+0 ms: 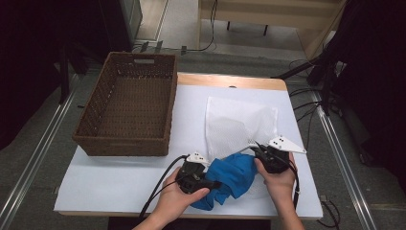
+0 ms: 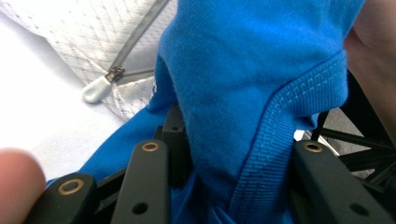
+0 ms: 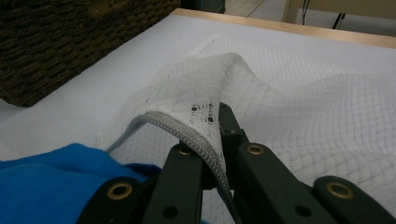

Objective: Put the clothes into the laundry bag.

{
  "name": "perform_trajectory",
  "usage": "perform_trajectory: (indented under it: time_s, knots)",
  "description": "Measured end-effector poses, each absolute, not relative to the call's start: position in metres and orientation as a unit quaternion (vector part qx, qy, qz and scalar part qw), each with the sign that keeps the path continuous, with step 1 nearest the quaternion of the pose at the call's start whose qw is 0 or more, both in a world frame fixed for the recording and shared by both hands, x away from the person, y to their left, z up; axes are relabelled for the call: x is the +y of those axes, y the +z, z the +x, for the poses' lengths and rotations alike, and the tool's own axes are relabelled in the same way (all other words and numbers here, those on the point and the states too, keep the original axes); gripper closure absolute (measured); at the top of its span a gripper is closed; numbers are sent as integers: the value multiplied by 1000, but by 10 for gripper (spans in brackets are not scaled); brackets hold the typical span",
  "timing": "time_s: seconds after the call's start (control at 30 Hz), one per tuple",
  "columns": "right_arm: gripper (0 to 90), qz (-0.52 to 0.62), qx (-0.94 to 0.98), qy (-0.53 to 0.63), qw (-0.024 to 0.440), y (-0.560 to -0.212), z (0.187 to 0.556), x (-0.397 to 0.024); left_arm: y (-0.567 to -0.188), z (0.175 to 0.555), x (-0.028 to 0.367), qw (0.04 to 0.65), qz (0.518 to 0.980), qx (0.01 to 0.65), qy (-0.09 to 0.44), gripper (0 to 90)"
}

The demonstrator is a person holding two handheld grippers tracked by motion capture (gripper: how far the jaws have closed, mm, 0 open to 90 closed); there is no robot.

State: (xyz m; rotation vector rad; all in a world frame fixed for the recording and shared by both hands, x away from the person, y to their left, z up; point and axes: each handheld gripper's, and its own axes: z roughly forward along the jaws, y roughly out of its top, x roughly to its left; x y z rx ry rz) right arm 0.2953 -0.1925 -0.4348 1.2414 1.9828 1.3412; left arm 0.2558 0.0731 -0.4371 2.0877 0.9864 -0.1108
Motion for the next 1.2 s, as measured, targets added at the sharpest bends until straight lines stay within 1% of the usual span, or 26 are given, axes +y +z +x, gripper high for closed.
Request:
perform_trajectory:
  time_s: [0.03,0.13,0.2,0.3,0.37,0.6,0.73,0.83,0.93,1.0,1.07,1.13,1.17,1.2]
  knots:
    - [900,447,716,487,222,-434,295,-192,-436,256,74,405,823,397,-33,648]
    - [900,445,715,492,221,-431,292,-190,-432,257,76,417,811,410,-30,662]
    - [900,444,712,496,222,-428,290,-189,-424,260,82,437,787,434,-17,665]
    - [900,440,711,502,221,-425,288,-187,-418,261,84,444,776,447,0,665]
    - [900,436,711,504,223,-424,288,-185,-418,262,83,439,780,446,0,665]
    - [900,443,709,501,223,-425,288,-186,-436,258,58,388,824,412,-22,656]
    - [900,443,706,505,222,-424,287,-187,-440,260,51,366,837,407,-29,648]
    - [900,437,710,505,224,-424,287,-184,-439,262,46,373,826,421,-25,619]
    - [900,438,710,505,222,-423,286,-183,-437,262,45,389,814,431,-16,616]
    - [900,437,709,507,224,-423,286,-184,-434,262,45,411,793,450,7,618]
    - [900,438,708,507,223,-423,286,-185,-434,262,45,416,787,455,16,620]
    - [900,438,710,505,223,-424,286,-185,-436,263,44,414,785,460,21,611]
    - [900,439,710,504,221,-424,286,-185,-439,264,42,408,790,458,15,590]
    - [900,438,711,503,221,-425,286,-184,-446,264,39,390,806,446,3,561]
